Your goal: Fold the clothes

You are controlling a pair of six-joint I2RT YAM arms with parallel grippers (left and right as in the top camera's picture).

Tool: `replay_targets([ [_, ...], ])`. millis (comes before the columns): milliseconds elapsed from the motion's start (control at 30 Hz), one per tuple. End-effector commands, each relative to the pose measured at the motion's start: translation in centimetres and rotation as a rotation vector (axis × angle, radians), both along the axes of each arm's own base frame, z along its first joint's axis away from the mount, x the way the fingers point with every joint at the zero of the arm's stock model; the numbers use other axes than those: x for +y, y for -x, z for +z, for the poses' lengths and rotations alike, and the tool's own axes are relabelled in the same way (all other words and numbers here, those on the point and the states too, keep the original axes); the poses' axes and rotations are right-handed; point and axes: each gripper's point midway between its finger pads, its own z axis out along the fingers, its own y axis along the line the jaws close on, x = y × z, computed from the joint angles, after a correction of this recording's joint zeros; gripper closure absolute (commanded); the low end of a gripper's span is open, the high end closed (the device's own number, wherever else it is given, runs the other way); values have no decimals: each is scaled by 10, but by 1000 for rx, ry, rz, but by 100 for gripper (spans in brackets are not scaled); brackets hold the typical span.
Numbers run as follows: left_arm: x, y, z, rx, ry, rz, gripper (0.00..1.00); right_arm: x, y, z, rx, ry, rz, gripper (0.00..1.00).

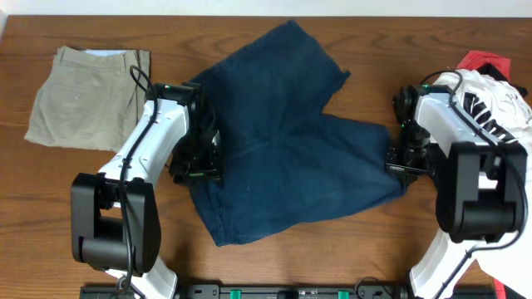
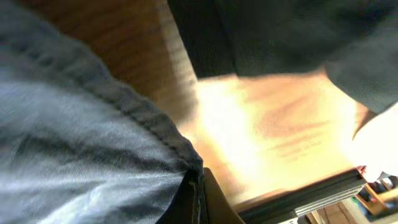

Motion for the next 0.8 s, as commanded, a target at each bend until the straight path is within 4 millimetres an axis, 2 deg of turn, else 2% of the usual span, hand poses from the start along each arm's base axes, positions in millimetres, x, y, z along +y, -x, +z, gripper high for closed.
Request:
replay_targets([
  [0, -2, -12, 3, -41, 10, 26, 40, 2, -13, 31, -151, -3, -14, 79],
  [33, -2, -16, 2, -53, 8, 44, 40, 2, -23, 39, -223, -4, -15, 51],
  [100, -1, -25, 0, -82, 5, 87, 40, 5, -45, 52, -358, -24, -18, 9],
  [133, 1, -31, -1, -97, 1, 122, 40, 10, -64, 60, -457, -55, -6, 5],
  [200, 4, -41, -2, -120, -11, 210, 40, 27, -100, 76, -629, -162, 94, 15],
  [267, 6, -53, -4, -145, -20, 304, 34, 53, -137, 94, -800, -308, 199, 18],
  [367, 9, -67, -6, -181, -22, 390, 31, 76, -169, 108, -941, -434, 265, 20],
  [433, 10, -73, -7, -195, -23, 433, 30, 85, -188, 110, -1008, -473, 285, 24],
  [567, 14, -76, -12, -207, -56, 482, 30, 97, -216, 98, -1075, -490, 302, 27],
  [767, 19, -74, -29, -214, -90, 533, 31, 116, -238, 54, -1070, -509, 319, 30],
])
